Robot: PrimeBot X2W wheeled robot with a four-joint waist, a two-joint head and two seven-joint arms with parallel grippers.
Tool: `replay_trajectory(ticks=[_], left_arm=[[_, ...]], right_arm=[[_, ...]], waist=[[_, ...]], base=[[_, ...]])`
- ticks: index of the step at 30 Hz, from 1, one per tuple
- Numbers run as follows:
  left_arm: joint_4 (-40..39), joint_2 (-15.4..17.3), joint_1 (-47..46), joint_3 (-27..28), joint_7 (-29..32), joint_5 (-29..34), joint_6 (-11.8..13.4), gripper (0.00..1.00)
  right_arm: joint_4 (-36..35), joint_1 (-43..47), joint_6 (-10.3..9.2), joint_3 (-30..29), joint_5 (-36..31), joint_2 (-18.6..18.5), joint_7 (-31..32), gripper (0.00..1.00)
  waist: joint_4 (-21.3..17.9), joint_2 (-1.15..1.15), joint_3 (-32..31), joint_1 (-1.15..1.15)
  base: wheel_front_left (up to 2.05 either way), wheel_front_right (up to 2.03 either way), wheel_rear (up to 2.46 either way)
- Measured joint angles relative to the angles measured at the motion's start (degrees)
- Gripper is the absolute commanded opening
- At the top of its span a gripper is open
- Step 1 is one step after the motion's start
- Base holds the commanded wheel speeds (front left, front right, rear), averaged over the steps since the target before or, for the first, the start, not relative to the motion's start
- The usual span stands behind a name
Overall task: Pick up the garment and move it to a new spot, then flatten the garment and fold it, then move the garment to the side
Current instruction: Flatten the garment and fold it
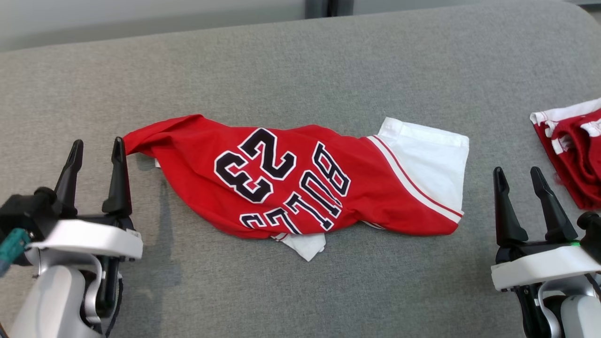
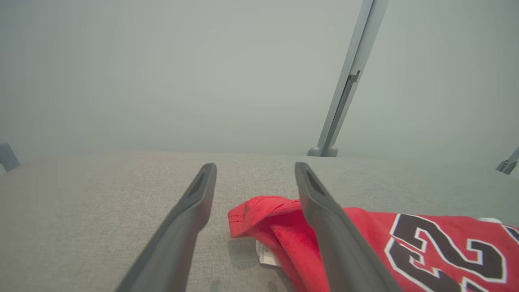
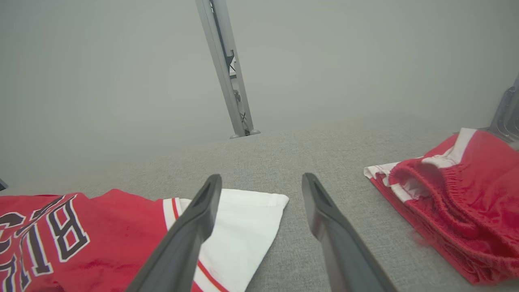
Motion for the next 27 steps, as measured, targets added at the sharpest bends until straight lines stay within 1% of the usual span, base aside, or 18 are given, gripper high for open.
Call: replay_trajectory(ticks=[6,11,14,21,27], left_arm=[[-10.27,-0.73,7.28,0.68,-1.33,4.33,4.7,1.0],[-16.51,-0.16,12.95,0.62,-1.35,6.91,7.75,1.0],[-19.09,0.07,15.23,0.31,-0.58,7.81,9.15,1.0],[-21.39,0.07,16.97,-0.49,0.93,8.14,10.34,1.0],[-21.99,-0.03,17.06,-1.12,1.44,8.14,10.35,1.0]], right_arm=[[-0.47,1.34,0.0,-0.1,-1.79,0.02,1.15,1.0],[-1.42,2.57,0.0,0.26,-3.33,0.04,2.4,1.0],[-2.23,3.2,0.0,0.19,-3.9,0.02,3.18,1.0],[-3.48,3.59,0.0,0.21,-4.41,0.02,4.33,1.0],[-4.09,3.8,0.0,0.13,-4.43,0.02,4.57,1.0]], waist=[[1.68,0.0,-2.78,0.0],[2.78,0.0,-5.15,0.0],[3.39,0.0,-6.27,0.0],[4.37,0.0,-7.16,0.0],[4.75,0.0,-6.91,0.0]], base=[[0.0,0.0,0.0],[0.0,0.0,0.0],[0.0,0.0,0.0],[0.0,0.0,0.0],[0.0,0.0,0.0]])
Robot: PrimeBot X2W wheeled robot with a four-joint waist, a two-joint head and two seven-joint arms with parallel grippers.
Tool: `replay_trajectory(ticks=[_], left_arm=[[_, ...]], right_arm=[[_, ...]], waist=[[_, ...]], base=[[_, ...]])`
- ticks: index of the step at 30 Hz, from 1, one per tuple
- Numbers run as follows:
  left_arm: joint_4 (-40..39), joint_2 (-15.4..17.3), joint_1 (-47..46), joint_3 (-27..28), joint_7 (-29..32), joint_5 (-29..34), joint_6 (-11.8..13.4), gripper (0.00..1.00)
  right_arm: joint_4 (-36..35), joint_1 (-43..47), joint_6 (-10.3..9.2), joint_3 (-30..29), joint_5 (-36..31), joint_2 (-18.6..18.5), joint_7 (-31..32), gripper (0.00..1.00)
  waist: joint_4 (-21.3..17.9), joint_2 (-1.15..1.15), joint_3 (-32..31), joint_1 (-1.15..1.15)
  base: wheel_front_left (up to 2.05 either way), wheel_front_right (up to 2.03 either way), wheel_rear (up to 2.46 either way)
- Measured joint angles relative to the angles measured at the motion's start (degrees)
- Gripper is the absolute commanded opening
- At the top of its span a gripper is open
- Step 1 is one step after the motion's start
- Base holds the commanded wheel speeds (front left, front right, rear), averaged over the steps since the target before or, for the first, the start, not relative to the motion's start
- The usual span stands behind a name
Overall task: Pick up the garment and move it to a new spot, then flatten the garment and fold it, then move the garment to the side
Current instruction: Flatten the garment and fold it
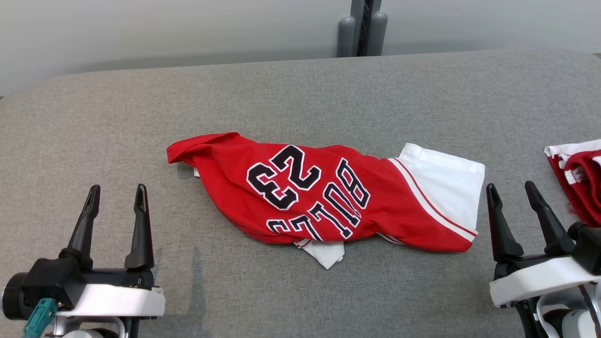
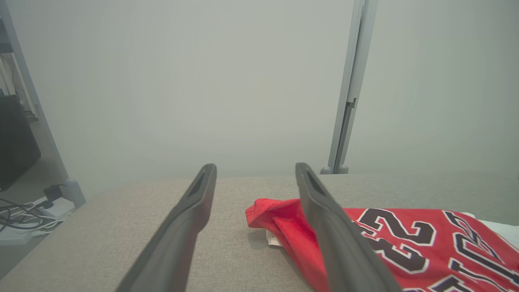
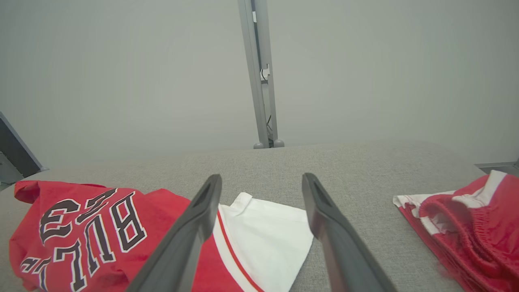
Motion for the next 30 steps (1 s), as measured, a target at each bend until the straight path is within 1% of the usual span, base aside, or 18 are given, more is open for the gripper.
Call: replay_trajectory(ticks=[8,12,14,17,21,24,27,28,29,30], left_arm=[[-0.45,0.03,-0.53,-0.33,0.24,-0.24,-0.05,1.0],[-0.86,0.96,-4.21,-0.96,1.81,-0.54,-1.68,1.0],[-0.74,1.81,-8.12,-1.56,3.27,-0.56,-3.23,1.0],[1.14,2.24,-14.56,-3.23,6.77,-1.57,-6.23,1.0],[7.38,3.2,-22.42,-5.69,14.86,-4.49,-10.76,1.0],[12.4,3.42,-28.85,-7.22,19.13,-5.93,-13.94,1.0],[18.52,3.08,-33.55,-8.7,21.97,-6.75,-16.34,1.0],[23.28,2.92,-36.51,-9.61,23.82,-6.98,-17.38,1.0],[23.28,2.92,-36.51,-9.61,23.82,-6.98,-17.38,1.0],[25.53,2.77,-37.84,-9.99,24.32,-7.15,-17.83,1.0]], right_arm=[[-0.38,-0.02,0.0,0.23,0.01,0.0,0.33,1.0],[-0.73,-0.35,0.0,0.16,0.01,0.0,0.35,1.0],[-1.01,-0.77,0.0,0.2,0.0,-0.01,0.42,1.0],[-1.24,-1.76,0.0,0.73,0.01,-0.02,0.42,1.0],[-0.78,-3.4,0.0,2.41,0.47,0.02,0.22,1.0],[0.05,-4.44,0.0,3.23,0.79,-0.02,-0.38,1.0],[1.31,-5.27,0.0,4.24,1.67,-0.02,-1.45,1.0],[2.27,-5.84,0.0,4.93,2.2,-0.01,-2.09,1.0],[2.27,-5.84,0.0,4.93,2.2,-0.01,-2.09,1.0],[2.67,-6.23,0.0,5.26,2.52,-0.02,-2.52,1.0]], waist=[[-0.35,0.0,0.91,0.0],[-0.54,0.0,1.95,0.0],[-0.62,0.0,2.75,0.0],[-0.94,0.0,4.12,0.0],[-2.32,0.0,6.14,0.0],[-3.7,0.0,8.1,0.0],[-5.22,0.0,10.08,0.0],[-6.33,0.0,11.36,0.0],[-6.33,0.0,11.36,0.0],[-6.88,0.0,11.99,0.0]], base=[[0.0,0.0,0.0],[0.0,0.0,0.0],[0.0,0.0,0.0],[0.0,0.0,0.0],[0.0,0.0,0.0],[0.0,0.0,0.0],[0.0,0.0,0.0],[0.0,0.0,0.0],[0.0,0.0,0.0],[0.0,0.0,0.0]])
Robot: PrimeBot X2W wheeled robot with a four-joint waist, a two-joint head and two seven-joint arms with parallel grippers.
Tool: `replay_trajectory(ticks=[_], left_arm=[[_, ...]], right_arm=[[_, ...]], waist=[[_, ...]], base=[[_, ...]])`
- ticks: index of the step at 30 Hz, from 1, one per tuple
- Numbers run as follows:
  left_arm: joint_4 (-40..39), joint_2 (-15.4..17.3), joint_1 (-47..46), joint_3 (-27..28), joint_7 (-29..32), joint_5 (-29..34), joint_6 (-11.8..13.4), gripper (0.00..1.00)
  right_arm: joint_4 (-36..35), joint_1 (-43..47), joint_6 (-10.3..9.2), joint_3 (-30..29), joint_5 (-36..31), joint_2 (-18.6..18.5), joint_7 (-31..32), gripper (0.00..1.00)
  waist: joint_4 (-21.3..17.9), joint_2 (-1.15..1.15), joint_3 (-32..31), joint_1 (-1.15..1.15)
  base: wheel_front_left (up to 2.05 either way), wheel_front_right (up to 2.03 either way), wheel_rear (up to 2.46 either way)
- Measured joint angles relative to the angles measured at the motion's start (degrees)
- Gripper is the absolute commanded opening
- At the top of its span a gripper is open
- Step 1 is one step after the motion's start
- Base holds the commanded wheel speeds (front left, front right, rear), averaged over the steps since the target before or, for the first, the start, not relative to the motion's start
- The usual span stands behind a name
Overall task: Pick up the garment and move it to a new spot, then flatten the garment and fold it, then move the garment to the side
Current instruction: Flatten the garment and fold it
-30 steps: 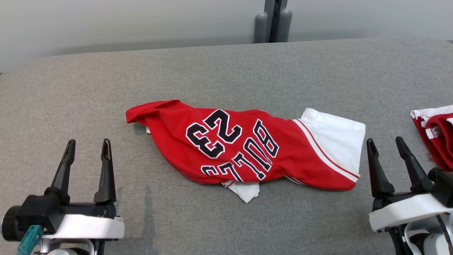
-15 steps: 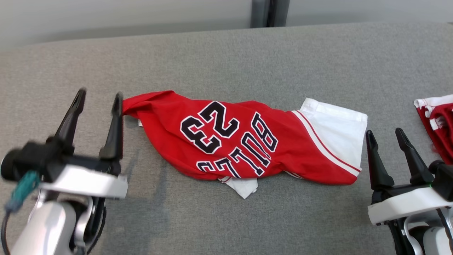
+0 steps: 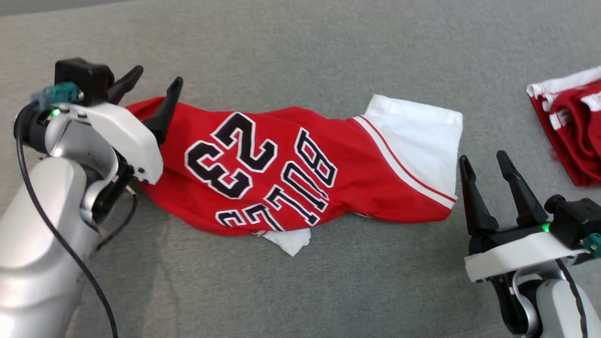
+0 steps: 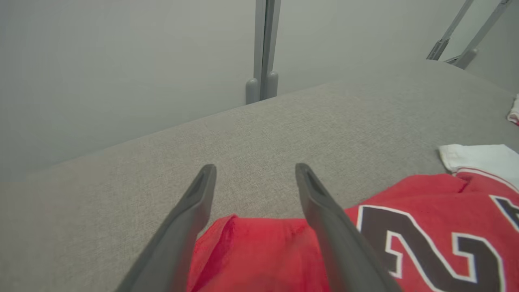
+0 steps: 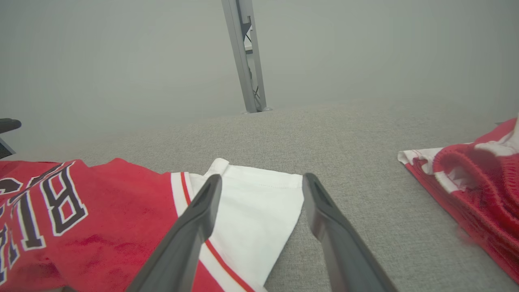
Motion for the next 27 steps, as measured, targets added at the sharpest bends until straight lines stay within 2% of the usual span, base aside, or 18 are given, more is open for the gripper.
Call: replay_trajectory(ticks=[4,9,10,11,12,13,17,20,24,27], left_arm=[[12.27,-0.37,-5.28,-0.76,2.99,-0.8,-0.83,1.0],[20.07,-0.7,-7.55,-1.25,4.68,-0.69,-0.34,1.0],[20.74,-0.85,-8.17,-1.43,5.17,-0.73,-0.35,0.9],[21.2,-1.09,-8.57,-1.67,5.31,-0.81,-0.42,0.44],[21.47,-1.3,-8.75,-1.99,5.32,-0.76,-0.44,0.44],[21.62,-1.37,-8.81,-2.4,5.44,-0.68,-0.69,0.0],[20.92,-1.78,-8.99,-3.8,5.52,-0.49,-1.45,0.0],[18.57,-1.33,-9.87,-3.96,2.54,0.36,-1.62,0.0],[11.88,-0.63,-12.22,-3.49,-2.21,1.77,-1.34,0.0],[3.88,0.83,-11.15,-4.02,-4.67,3.82,-0.25,0.0]], right_arm=[[2.0,-1.59,0.0,1.2,1.02,0.0,-1.51,1.0],[3.74,-2.12,0.0,1.45,1.6,-0.01,-2.82,1.0],[3.98,-2.12,0.0,1.35,1.62,0.0,-2.9,1.0],[4.21,-2.12,0.0,1.25,1.63,0.0,-3.02,1.0],[4.34,-2.13,0.0,1.08,1.63,0.0,-3.18,1.0],[4.56,-2.18,0.0,0.93,1.66,-0.01,-3.34,1.0],[4.88,-2.71,0.0,1.15,1.82,0.0,-3.41,1.0],[4.97,-3.13,0.0,1.2,2.03,0.01,-3.48,1.0],[4.95,-3.13,0.0,0.29,1.97,0.02,-3.47,1.0],[4.79,-2.48,0.0,-0.77,1.57,0.02,-3.31,1.0]], waist=[[-2.67,0.0,2.86,0.0],[-4.35,0.0,4.34,0.0],[-4.35,0.0,4.39,0.0],[-4.23,0.0,4.38,0.0],[-4.04,0.0,4.36,0.0],[-3.82,0.0,4.33,0.0],[-3.0,0.0,4.06,0.0],[-2.41,0.0,3.88,0.0],[-1.37,0.0,3.27,0.0],[-0.51,0.0,2.38,0.0]], base=[[0.0,0.0,0.0],[0.0,0.0,0.0],[0.0,0.0,0.0],[0.0,0.0,0.0],[0.0,0.0,0.0],[0.0,0.0,0.0],[0.0,0.0,0.0],[0.0,0.0,0.0],[0.0,0.0,0.0],[0.0,0.0,0.0]])
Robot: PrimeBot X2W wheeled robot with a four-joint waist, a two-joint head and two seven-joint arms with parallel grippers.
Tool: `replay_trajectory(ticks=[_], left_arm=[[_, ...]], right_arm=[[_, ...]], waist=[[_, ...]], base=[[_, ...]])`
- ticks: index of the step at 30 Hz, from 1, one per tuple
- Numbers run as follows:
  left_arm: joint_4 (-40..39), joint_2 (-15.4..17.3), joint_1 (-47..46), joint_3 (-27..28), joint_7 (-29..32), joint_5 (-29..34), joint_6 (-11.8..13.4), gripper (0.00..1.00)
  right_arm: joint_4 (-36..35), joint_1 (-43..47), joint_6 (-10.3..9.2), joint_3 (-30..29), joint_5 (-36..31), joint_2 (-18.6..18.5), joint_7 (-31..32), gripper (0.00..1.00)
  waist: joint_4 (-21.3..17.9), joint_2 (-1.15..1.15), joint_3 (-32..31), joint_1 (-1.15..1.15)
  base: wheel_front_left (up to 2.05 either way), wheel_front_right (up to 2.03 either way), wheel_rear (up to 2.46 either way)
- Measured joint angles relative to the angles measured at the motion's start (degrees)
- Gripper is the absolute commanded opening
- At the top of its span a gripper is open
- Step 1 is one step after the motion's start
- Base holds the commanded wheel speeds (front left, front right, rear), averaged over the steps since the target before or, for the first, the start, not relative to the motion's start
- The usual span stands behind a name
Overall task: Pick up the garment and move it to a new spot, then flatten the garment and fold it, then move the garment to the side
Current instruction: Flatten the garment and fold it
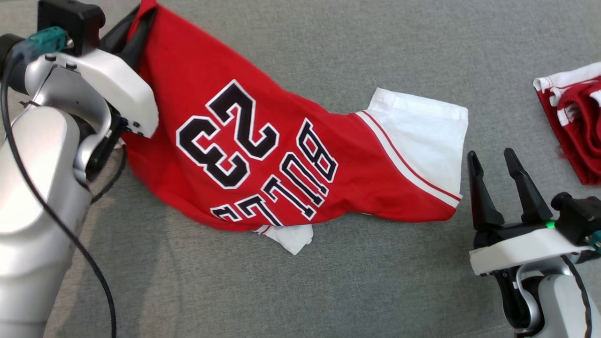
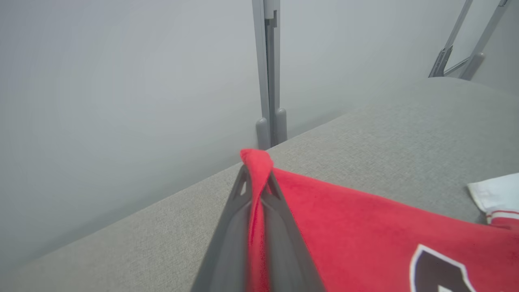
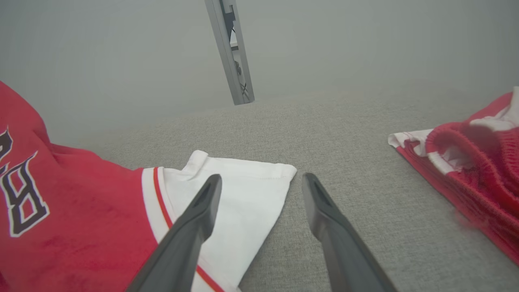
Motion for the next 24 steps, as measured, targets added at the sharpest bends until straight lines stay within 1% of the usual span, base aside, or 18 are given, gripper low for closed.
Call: replay_trajectory(ticks=[3,5,6,7,8,10,13,16,19,22,24], left_arm=[[-9.92,1.64,5.7,-0.44,-0.97,1.49,2.27,0.0],[-17.18,3.3,11.36,-0.18,-1.35,2.01,4.66,0.0],[-17.18,3.3,11.36,-0.18,-1.35,2.01,4.66,0.0],[-23.53,4.63,17.7,0.27,-1.35,1.83,6.92,0.0],[-23.53,4.63,17.7,0.27,-1.35,1.83,6.92,0.0],[-28.72,5.46,24.51,0.11,-1.18,1.69,9.06,0.0],[-33.52,6.1,33.2,0.09,-0.78,0.4,11.7,0.0],[-35.22,6.02,39.41,-0.01,-0.87,-1.41,13.22,0.0],[-34.85,5.27,44.01,-0.63,-1.03,-2.98,14.24,0.0],[-31.43,4.53,46.49,-0.31,-2.92,-4.88,14.14,0.0],[-28.52,3.65,47.52,-0.02,-4.68,-6.42,13.47,0.0]], right_arm=[[-0.42,1.04,0.0,-1.09,-0.08,-0.02,0.38,1.0],[-0.89,1.61,0.0,-1.57,-0.3,-0.02,0.52,1.0],[-0.89,1.61,0.0,-1.57,-0.3,-0.02,0.52,1.0],[-1.48,2.11,0.0,-2.09,-0.41,0.01,0.71,1.0],[-1.48,2.11,0.0,-2.09,-0.41,0.01,0.71,1.0],[-2.07,2.84,0.0,-2.69,-0.51,0.0,1.07,1.0],[-2.92,3.69,0.0,-3.53,-0.75,0.0,1.89,1.0],[-3.68,3.86,0.0,-4.0,-1.21,-0.02,2.85,1.0],[-4.31,4.07,0.0,-4.12,-1.55,0.0,3.77,1.0],[-4.68,4.35,0.0,-4.1,-1.57,0.0,4.55,1.0],[-4.93,4.52,0.0,-4.32,-1.57,0.0,4.65,1.0]], waist=[[0.93,0.0,-1.1,0.0],[1.59,0.0,-1.75,0.0],[1.59,0.0,-1.75,0.0],[2.29,0.0,-2.32,0.0],[2.29,0.0,-2.32,0.0],[3.12,0.0,-2.73,0.0],[4.51,0.0,-3.26,0.0],[5.88,0.0,-3.74,0.0],[6.99,0.0,-4.3,0.0],[7.73,0.0,-4.82,0.0],[8.14,0.0,-5.11,0.0]], base=[[0.0,0.0,0.0],[0.0,0.0,0.0],[0.0,0.0,0.0],[0.0,0.0,0.0],[0.0,0.0,0.0],[0.0,0.0,0.0],[0.0,0.0,0.0],[0.0,0.0,0.0],[0.0,0.0,0.0],[0.0,0.0,0.0],[0.0,0.0,0.0]])
